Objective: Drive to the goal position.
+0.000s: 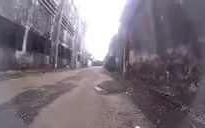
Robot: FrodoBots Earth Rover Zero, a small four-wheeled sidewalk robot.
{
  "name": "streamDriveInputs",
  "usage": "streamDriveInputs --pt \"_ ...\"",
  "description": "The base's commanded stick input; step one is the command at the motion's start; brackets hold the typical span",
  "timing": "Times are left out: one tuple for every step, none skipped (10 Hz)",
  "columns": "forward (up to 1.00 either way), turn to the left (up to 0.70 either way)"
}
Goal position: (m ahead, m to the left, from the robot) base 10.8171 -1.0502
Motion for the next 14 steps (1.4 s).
streamDriveInputs --pt "0.70 0.00" --pt "0.70 0.00" --pt "0.70 0.00" --pt "0.70 0.00" --pt "0.70 0.00" --pt "0.70 0.00" --pt "0.70 0.00" --pt "0.70 0.00" --pt "0.70 0.00" --pt "0.70 0.00" --pt "0.70 0.00" --pt "0.70 0.00" --pt "0.70 0.00" --pt "0.70 0.00"
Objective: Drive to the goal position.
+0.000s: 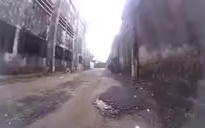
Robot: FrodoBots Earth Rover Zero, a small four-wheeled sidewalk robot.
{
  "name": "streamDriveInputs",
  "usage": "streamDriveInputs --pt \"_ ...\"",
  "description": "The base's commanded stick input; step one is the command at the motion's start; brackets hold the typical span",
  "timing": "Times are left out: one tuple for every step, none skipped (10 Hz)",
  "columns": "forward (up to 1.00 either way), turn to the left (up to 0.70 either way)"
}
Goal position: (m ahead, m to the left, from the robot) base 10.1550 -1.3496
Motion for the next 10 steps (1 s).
streamDriveInputs --pt "0.70 0.00" --pt "0.70 0.00" --pt "0.70 0.00" --pt "0.70 0.00" --pt "0.70 0.00" --pt "0.70 0.00" --pt "0.70 0.00" --pt "0.70 0.00" --pt "0.70 0.00" --pt "0.70 0.00"
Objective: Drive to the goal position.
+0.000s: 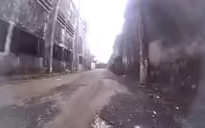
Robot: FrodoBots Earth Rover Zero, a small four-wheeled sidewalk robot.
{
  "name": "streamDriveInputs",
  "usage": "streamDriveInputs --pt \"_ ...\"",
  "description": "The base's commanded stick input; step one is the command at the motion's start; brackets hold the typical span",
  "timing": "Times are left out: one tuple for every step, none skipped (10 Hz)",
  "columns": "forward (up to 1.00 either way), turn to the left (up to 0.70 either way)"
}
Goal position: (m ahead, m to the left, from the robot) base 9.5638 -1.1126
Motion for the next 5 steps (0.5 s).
streamDriveInputs --pt "0.70 0.00" --pt "0.70 0.00" --pt "0.70 0.00" --pt "0.70 0.00" --pt "0.70 0.00"
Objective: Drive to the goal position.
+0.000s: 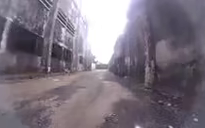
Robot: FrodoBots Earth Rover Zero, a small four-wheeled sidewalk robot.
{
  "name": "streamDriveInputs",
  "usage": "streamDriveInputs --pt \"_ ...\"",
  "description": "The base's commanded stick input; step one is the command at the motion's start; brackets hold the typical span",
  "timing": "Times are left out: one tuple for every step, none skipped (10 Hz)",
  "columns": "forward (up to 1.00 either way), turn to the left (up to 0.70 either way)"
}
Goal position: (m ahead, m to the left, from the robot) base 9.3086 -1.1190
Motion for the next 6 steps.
streamDriveInputs --pt "0.70 0.00" --pt "0.70 0.00" --pt "0.70 0.00" --pt "0.70 0.00" --pt "0.70 0.00" --pt "0.70 0.00"
